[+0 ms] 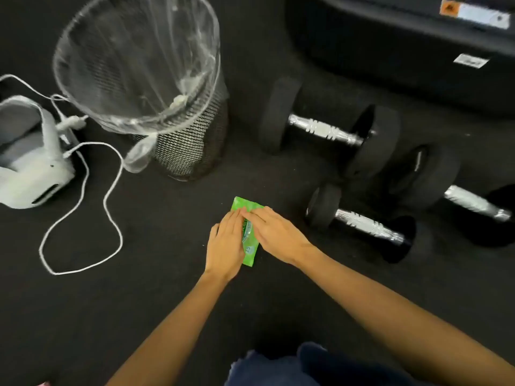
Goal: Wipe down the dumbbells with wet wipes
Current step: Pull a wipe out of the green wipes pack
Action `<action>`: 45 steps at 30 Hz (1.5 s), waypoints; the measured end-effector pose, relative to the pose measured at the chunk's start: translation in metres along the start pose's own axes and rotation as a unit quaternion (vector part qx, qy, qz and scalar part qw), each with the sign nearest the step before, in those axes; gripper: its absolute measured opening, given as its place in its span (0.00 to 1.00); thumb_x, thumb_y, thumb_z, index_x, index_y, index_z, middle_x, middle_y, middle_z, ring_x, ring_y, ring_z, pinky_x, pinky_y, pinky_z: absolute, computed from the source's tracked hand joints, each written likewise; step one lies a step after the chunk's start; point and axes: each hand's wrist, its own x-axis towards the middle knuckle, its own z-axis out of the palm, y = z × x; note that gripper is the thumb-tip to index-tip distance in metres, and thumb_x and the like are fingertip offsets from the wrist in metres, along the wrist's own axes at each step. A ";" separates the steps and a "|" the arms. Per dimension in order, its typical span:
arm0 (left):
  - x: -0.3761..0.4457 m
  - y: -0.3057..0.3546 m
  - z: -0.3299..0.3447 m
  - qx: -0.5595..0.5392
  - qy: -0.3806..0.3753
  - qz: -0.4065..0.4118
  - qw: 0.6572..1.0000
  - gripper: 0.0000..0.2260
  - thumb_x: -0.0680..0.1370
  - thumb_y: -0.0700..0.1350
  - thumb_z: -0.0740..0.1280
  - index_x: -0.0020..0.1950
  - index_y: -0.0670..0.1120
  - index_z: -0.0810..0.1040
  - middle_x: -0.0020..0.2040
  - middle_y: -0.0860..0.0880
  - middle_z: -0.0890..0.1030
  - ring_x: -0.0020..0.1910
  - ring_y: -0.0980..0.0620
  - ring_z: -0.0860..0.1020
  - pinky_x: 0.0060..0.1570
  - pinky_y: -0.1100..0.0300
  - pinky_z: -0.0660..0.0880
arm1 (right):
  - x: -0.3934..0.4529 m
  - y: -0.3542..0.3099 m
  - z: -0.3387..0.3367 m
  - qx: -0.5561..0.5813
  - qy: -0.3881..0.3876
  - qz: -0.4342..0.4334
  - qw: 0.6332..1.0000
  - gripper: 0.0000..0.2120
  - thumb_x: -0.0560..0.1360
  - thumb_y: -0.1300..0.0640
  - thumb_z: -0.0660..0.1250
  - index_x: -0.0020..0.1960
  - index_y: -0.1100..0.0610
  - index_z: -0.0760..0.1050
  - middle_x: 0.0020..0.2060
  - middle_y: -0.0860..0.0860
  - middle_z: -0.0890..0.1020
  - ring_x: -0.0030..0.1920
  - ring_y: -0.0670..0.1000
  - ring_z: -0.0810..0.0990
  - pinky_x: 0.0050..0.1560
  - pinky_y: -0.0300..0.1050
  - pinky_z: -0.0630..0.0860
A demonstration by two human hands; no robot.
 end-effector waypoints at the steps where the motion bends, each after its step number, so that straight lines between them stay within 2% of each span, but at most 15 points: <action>1: 0.002 -0.003 0.007 -0.024 0.020 -0.009 0.999 0.27 0.76 0.37 0.66 0.75 0.43 0.66 0.72 0.45 0.71 0.73 0.46 0.67 0.68 0.49 0.67 | 0.003 0.003 0.006 0.024 0.004 0.016 1.000 0.26 0.81 0.58 0.60 0.77 0.57 0.57 0.73 0.53 0.67 0.73 0.51 0.64 0.74 0.46 0.58; 6: 0.007 -0.011 0.026 -0.137 0.121 -0.021 0.983 0.11 0.78 0.37 0.65 0.58 0.48 0.75 0.57 0.52 0.78 0.58 0.52 0.74 0.58 0.55 0.68 | 0.020 0.016 0.019 0.072 0.025 0.024 0.997 0.20 0.81 0.61 0.58 0.73 0.57 0.65 0.69 0.54 0.71 0.71 0.52 0.67 0.71 0.48 0.66; 10: 0.011 -0.023 0.031 -0.199 0.161 0.008 0.967 0.09 0.77 0.37 0.62 0.52 0.50 0.74 0.52 0.55 0.78 0.54 0.55 0.76 0.55 0.49 0.73 | 0.030 0.032 0.027 0.053 0.029 -0.018 0.998 0.15 0.80 0.62 0.60 0.65 0.58 0.74 0.62 0.53 0.75 0.64 0.51 0.72 0.61 0.48 0.73; 12: 0.007 -0.025 0.028 -0.218 0.156 0.025 0.963 0.12 0.76 0.34 0.60 0.54 0.49 0.73 0.55 0.54 0.78 0.55 0.54 0.76 0.56 0.49 0.73 | 0.031 0.034 0.028 0.065 0.025 -0.028 0.997 0.14 0.80 0.61 0.61 0.63 0.58 0.77 0.60 0.52 0.75 0.62 0.51 0.72 0.60 0.47 0.73; 15: -0.005 -0.026 0.029 -0.230 0.148 0.013 0.962 0.23 0.73 0.26 0.61 0.57 0.53 0.71 0.60 0.54 0.76 0.58 0.58 0.73 0.59 0.58 0.70 | 0.029 0.036 0.028 0.099 0.021 -0.013 0.995 0.12 0.78 0.60 0.63 0.60 0.59 0.78 0.59 0.52 0.74 0.61 0.51 0.72 0.61 0.50 0.73; 17: -0.010 -0.028 0.032 -0.255 0.147 0.015 0.956 0.26 0.73 0.23 0.61 0.55 0.55 0.69 0.63 0.52 0.76 0.63 0.58 0.73 0.62 0.60 0.69 | 0.030 0.038 0.030 0.118 0.020 -0.002 0.993 0.09 0.77 0.60 0.65 0.55 0.60 0.79 0.56 0.52 0.74 0.59 0.52 0.73 0.59 0.52 0.73; 19: -0.014 -0.029 0.035 -0.270 0.151 0.028 0.950 0.23 0.73 0.22 0.62 0.53 0.51 0.69 0.65 0.49 0.75 0.67 0.57 0.72 0.64 0.64 0.68 | 0.030 0.039 0.030 0.130 0.010 0.001 0.992 0.07 0.77 0.60 0.66 0.53 0.60 0.80 0.55 0.53 0.74 0.57 0.52 0.73 0.57 0.53 0.74; 24: -0.022 -0.029 0.044 -0.252 0.178 0.060 0.949 0.15 0.69 0.24 0.61 0.48 0.42 0.71 0.66 0.42 0.71 0.69 0.53 0.69 0.67 0.63 0.66 | 0.033 0.038 0.034 0.136 0.018 -0.009 0.991 0.12 0.76 0.57 0.68 0.58 0.55 0.80 0.56 0.53 0.74 0.55 0.54 0.73 0.54 0.51 0.74; 29: -0.021 -0.029 0.050 -0.254 0.192 0.066 0.946 0.12 0.68 0.28 0.60 0.47 0.40 0.71 0.67 0.45 0.67 0.72 0.47 0.67 0.70 0.59 0.64 | 0.038 0.021 0.034 0.069 0.042 0.005 0.997 0.12 0.76 0.52 0.67 0.57 0.54 0.78 0.57 0.53 0.73 0.54 0.56 0.74 0.55 0.54 0.73; 32: -0.019 -0.024 0.048 -0.267 0.180 0.057 0.945 0.13 0.70 0.28 0.62 0.47 0.44 0.69 0.68 0.48 0.68 0.71 0.56 0.66 0.67 0.65 0.65 | 0.041 0.017 0.037 0.016 0.051 -0.002 0.999 0.09 0.77 0.55 0.65 0.56 0.55 0.76 0.57 0.54 0.73 0.54 0.57 0.75 0.56 0.54 0.73; 34: -0.017 -0.018 0.046 -0.302 0.169 0.019 0.938 0.14 0.75 0.29 0.66 0.51 0.46 0.68 0.69 0.53 0.69 0.69 0.62 0.68 0.63 0.69 0.67 | 0.043 0.014 0.038 -0.020 0.041 -0.002 0.999 0.12 0.77 0.58 0.64 0.60 0.56 0.74 0.60 0.54 0.71 0.57 0.57 0.75 0.57 0.54 0.73; 36: -0.014 -0.013 0.044 -0.330 0.160 -0.012 0.930 0.20 0.76 0.34 0.68 0.55 0.56 0.65 0.70 0.57 0.69 0.67 0.66 0.69 0.60 0.72 0.69 | 0.045 0.013 0.038 -0.051 0.029 -0.004 0.998 0.16 0.76 0.58 0.65 0.63 0.57 0.71 0.62 0.55 0.70 0.57 0.58 0.74 0.57 0.55 0.73; 38: -0.013 -0.012 0.045 -0.339 0.150 -0.020 0.929 0.23 0.76 0.38 0.68 0.53 0.62 0.61 0.72 0.59 0.68 0.65 0.69 0.70 0.56 0.72 0.72 | 0.045 0.012 0.035 -0.060 0.021 -0.008 0.998 0.19 0.75 0.57 0.66 0.64 0.59 0.70 0.62 0.55 0.70 0.56 0.59 0.75 0.56 0.55 0.74; 42: -0.013 -0.015 0.047 -0.326 0.145 -0.043 0.933 0.25 0.76 0.36 0.69 0.53 0.62 0.59 0.65 0.62 0.71 0.54 0.71 0.76 0.46 0.66 0.76 | 0.043 0.012 0.031 -0.029 0.010 -0.005 1.000 0.21 0.73 0.57 0.70 0.63 0.60 0.69 0.61 0.56 0.71 0.55 0.60 0.75 0.55 0.56 0.73; 45: -0.013 -0.015 0.047 -0.334 0.143 -0.005 0.932 0.23 0.76 0.35 0.68 0.54 0.58 0.58 0.72 0.59 0.67 0.63 0.68 0.73 0.53 0.72 0.73 | 0.044 0.013 0.022 0.053 0.025 0.028 0.998 0.15 0.74 0.62 0.66 0.60 0.62 0.69 0.57 0.58 0.73 0.52 0.60 0.78 0.49 0.53 0.73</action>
